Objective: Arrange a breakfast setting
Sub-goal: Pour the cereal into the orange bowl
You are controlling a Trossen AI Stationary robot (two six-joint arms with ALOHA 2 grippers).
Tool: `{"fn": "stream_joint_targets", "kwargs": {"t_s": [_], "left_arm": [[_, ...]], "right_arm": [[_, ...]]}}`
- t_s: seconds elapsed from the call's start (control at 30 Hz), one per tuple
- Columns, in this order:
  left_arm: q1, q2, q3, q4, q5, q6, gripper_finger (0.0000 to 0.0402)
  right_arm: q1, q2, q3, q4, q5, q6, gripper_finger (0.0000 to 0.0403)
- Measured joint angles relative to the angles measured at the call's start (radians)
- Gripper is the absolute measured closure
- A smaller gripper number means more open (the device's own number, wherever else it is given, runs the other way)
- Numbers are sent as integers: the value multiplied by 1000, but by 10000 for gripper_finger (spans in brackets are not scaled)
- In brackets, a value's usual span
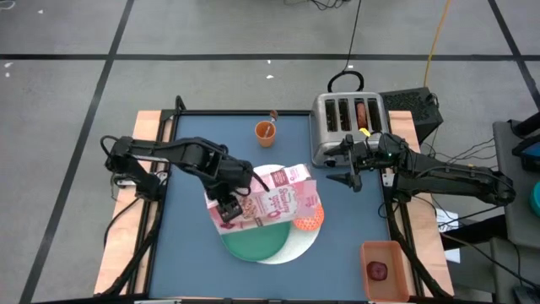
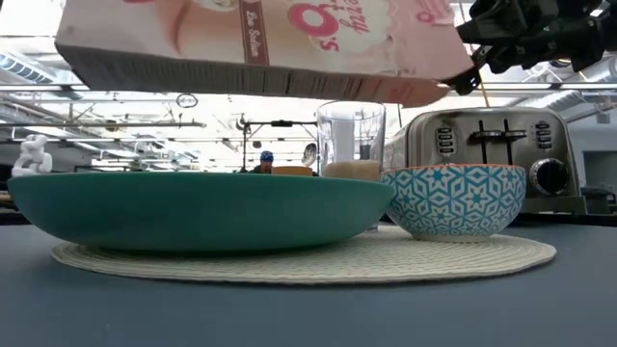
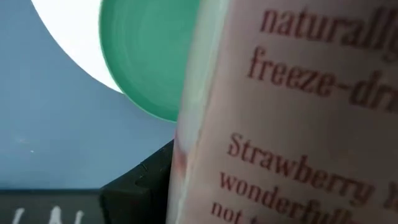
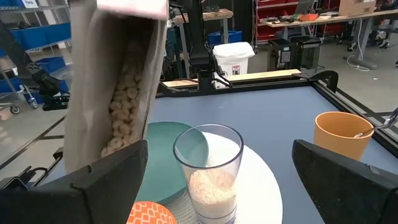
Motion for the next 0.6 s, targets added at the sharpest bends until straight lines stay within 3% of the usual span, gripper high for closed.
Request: {"fn": "stream_joint_targets", "kwargs": {"t_s": [0.37,0.6], "left_arm": [[26,47,0,-20,82,54,203],[56,47,0,-21,73,54,203]], "right_arm": [[0,0,0,0,0,-7,10],[0,0,0,0,0,-7,10]]}}
